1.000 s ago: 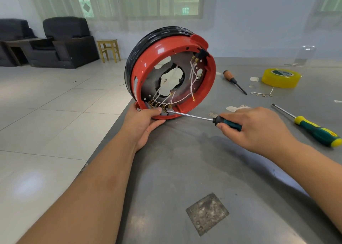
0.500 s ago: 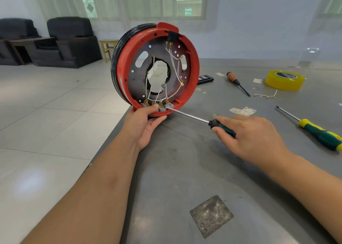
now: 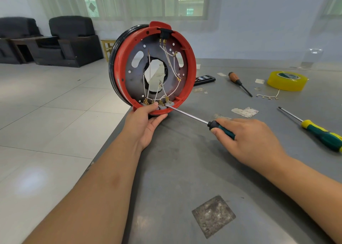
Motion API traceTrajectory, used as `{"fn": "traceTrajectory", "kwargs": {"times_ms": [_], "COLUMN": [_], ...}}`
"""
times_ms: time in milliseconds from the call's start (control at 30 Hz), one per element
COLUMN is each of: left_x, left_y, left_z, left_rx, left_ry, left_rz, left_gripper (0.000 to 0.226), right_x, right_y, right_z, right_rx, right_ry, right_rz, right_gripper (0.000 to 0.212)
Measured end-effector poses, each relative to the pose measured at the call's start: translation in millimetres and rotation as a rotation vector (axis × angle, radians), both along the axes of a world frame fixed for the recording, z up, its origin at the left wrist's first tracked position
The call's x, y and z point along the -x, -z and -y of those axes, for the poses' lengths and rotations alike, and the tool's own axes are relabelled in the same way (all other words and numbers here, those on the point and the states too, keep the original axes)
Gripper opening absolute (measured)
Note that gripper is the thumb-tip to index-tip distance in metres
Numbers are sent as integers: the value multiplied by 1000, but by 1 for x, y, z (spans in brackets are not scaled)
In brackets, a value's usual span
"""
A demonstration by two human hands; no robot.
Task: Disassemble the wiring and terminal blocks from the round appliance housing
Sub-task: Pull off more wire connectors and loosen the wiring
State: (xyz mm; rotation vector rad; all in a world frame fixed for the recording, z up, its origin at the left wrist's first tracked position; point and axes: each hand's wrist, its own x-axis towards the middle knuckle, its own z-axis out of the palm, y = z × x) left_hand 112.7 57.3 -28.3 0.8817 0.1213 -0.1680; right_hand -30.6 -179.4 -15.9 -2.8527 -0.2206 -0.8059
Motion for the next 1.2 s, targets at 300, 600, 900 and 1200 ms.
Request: {"fn": "traceTrajectory", "kwargs": {"times_ms": [300, 600, 900, 1200], "left_x": [0, -1, -4, -2], "left_y": [0, 0, 2, 1], "left_z": [0, 0, -1, 0], "left_rx": [51, 48, 41, 20], "left_ry": [-10, 9, 21, 14], "left_rz": [-2, -2, 14, 27], "left_gripper": [42, 38, 43, 46], "right_x": [-1, -5, -5, -7], "right_y": [6, 12, 6, -6], "right_z": [-4, -2, 13, 65], "right_rx": [-118, -238, -298, -157], "right_ry": [-8, -9, -23, 60], "right_rz": [-63, -96, -49, -50], "right_gripper": [43, 34, 32, 25]}}
